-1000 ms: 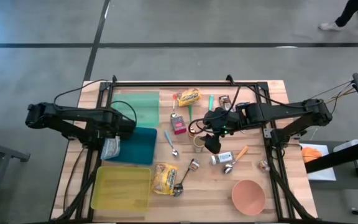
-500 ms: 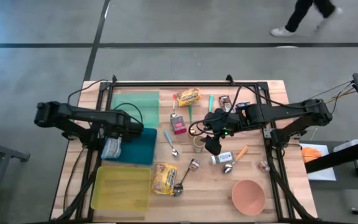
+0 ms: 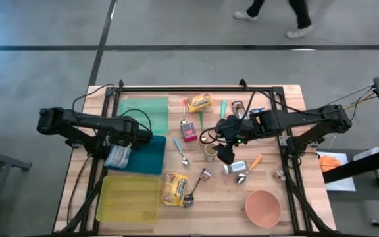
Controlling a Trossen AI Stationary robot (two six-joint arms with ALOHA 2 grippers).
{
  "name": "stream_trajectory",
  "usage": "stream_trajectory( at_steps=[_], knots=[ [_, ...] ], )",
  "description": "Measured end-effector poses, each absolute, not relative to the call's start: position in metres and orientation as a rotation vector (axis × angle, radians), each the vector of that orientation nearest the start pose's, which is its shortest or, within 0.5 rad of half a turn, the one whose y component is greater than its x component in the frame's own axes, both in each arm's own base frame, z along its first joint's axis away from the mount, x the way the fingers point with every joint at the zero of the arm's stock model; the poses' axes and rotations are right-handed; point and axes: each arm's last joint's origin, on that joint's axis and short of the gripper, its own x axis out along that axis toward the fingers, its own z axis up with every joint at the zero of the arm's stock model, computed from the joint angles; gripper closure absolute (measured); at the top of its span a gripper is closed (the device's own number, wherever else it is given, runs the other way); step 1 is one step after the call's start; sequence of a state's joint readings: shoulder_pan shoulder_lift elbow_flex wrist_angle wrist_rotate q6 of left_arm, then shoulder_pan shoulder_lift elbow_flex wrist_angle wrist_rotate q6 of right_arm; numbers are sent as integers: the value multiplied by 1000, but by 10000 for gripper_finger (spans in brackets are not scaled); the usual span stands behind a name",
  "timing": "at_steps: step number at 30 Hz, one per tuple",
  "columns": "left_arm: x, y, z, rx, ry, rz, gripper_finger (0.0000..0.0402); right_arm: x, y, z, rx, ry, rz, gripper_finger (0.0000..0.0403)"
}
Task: Pick & Place Food Item
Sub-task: Put the light blue noodle pack into the dark blue bin, then put the white seasoning bottle into the light blue bin
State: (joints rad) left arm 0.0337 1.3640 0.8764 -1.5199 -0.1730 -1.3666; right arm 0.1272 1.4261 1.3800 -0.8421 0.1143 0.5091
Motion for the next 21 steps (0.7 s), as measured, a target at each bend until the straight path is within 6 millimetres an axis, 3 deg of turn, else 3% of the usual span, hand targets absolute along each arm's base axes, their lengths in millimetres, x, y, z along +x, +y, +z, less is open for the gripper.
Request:
stream_trajectory(
  at_steps=[13, 21],
  knots=[
    [169, 12, 213, -703, 1535, 1403, 201, 287, 33, 338, 366, 873, -214, 147],
    [173, 12, 218, -729, 1530, 1374, 169, 287, 33, 337, 365, 880, -216, 147]
  ],
)
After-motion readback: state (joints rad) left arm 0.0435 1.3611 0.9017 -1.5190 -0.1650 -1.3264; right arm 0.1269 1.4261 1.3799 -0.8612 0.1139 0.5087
